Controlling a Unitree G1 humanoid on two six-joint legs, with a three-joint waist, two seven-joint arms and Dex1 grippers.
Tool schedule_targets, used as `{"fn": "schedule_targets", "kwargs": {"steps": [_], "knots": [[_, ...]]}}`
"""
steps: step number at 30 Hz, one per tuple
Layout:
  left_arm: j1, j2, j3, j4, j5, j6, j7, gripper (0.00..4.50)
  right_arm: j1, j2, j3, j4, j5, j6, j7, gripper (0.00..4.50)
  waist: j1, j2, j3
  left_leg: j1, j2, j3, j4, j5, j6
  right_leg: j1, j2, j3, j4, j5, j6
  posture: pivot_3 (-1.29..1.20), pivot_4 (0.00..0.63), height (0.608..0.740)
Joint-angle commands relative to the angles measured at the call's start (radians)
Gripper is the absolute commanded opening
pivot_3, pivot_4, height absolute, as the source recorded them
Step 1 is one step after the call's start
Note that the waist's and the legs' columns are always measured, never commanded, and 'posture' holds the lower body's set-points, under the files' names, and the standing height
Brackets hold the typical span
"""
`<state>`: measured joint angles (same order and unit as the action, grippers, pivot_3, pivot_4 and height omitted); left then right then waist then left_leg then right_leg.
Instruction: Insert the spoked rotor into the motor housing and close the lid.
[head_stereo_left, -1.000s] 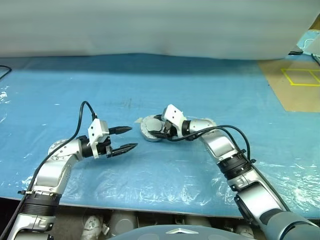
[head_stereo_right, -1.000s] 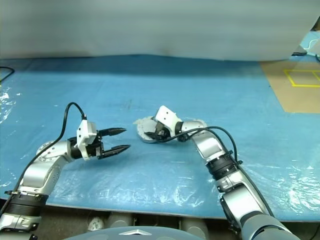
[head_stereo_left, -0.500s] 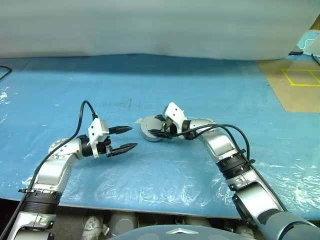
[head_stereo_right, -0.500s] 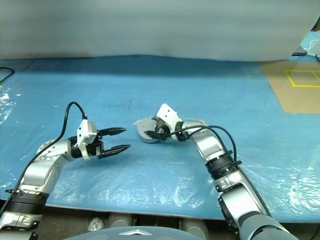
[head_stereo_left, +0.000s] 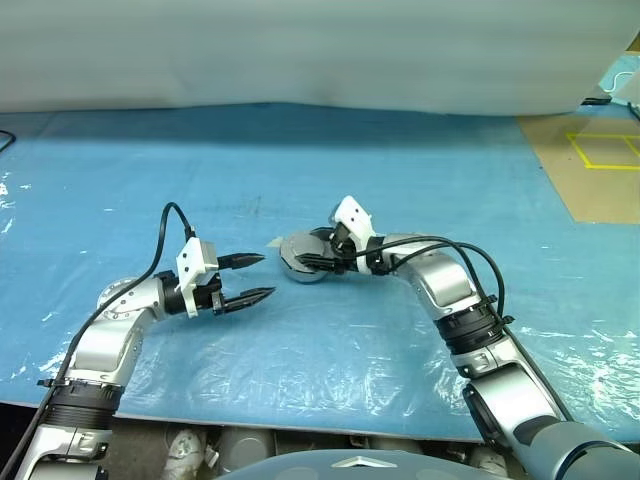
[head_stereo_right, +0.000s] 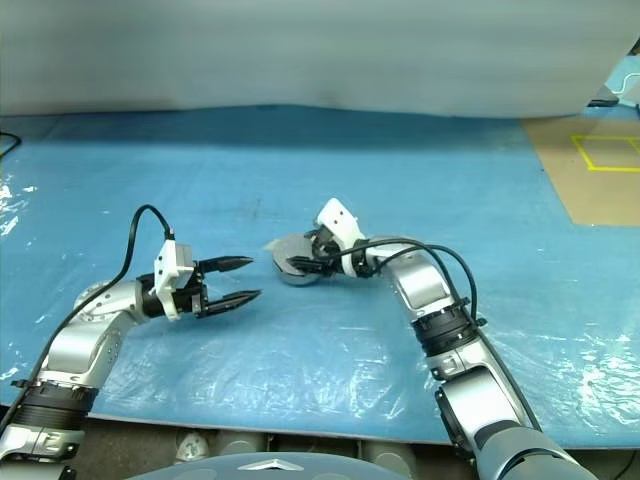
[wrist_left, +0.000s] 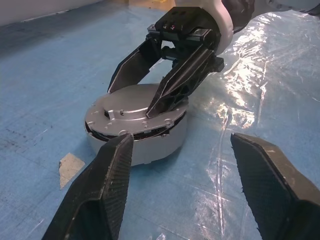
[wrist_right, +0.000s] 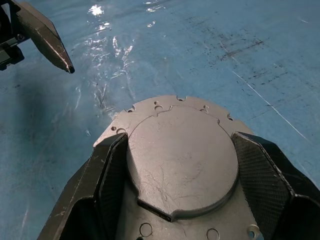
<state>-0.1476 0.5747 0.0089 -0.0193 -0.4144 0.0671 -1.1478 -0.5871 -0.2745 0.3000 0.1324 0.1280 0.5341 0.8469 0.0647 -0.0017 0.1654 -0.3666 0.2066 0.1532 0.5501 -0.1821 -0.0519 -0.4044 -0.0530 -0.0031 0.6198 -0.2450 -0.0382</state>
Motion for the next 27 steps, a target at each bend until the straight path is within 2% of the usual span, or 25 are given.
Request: {"fn": "schedule_targets", "kwargs": {"steps": [1,10,15,17,27], "knots": [[0.005,0.000,0.008,-0.018,-0.007,-0.017,-0.001,3.27,0.036,-0.008,0.057,0.020,-0.040,-0.010,-0.002,2.94,0.000,0.000,0.000,0.000,0.000,0.000,0.000,0.000,0.000,0.000,0.000,0.000,0.000,0.000,0.000,0.00,0.150,0.740],[0.009,0.002,0.009,-0.020,-0.009,-0.016,-0.001,3.27,0.035,0.015,0.088,0.085,-0.099,-0.004,-0.072,2.94,-0.002,0.000,0.000,0.005,0.000,0.000,0.002,0.000,0.000,0.004,0.000,0.002,0.000,-0.002,-0.004,0.00,0.150,0.740],[0.009,0.001,0.009,-0.020,-0.008,-0.017,-0.001,3.27,0.028,0.030,0.129,0.171,-0.164,0.012,-0.133,2.94,-0.012,-0.001,0.000,0.016,0.000,0.000,0.001,0.000,0.000,0.013,0.000,0.004,0.002,-0.003,-0.004,0.00,0.150,0.740],[0.009,0.001,0.009,-0.020,-0.008,-0.017,0.000,3.27,0.034,0.030,0.136,0.179,-0.167,0.012,-0.133,2.94,-0.014,-0.001,-0.001,0.021,0.000,0.000,0.000,-0.001,0.001,0.017,-0.001,0.004,0.001,-0.007,0.003,0.00,0.150,0.740],[-0.036,-0.024,0.000,0.038,0.036,-0.026,0.056,3.27,0.064,-0.031,0.160,0.164,-0.191,-0.048,-0.100,2.94,-0.013,0.001,-0.008,0.023,-0.001,0.000,-0.004,-0.001,0.002,0.018,-0.003,0.005,0.001,-0.007,0.004,0.00,0.150,0.740]]}}
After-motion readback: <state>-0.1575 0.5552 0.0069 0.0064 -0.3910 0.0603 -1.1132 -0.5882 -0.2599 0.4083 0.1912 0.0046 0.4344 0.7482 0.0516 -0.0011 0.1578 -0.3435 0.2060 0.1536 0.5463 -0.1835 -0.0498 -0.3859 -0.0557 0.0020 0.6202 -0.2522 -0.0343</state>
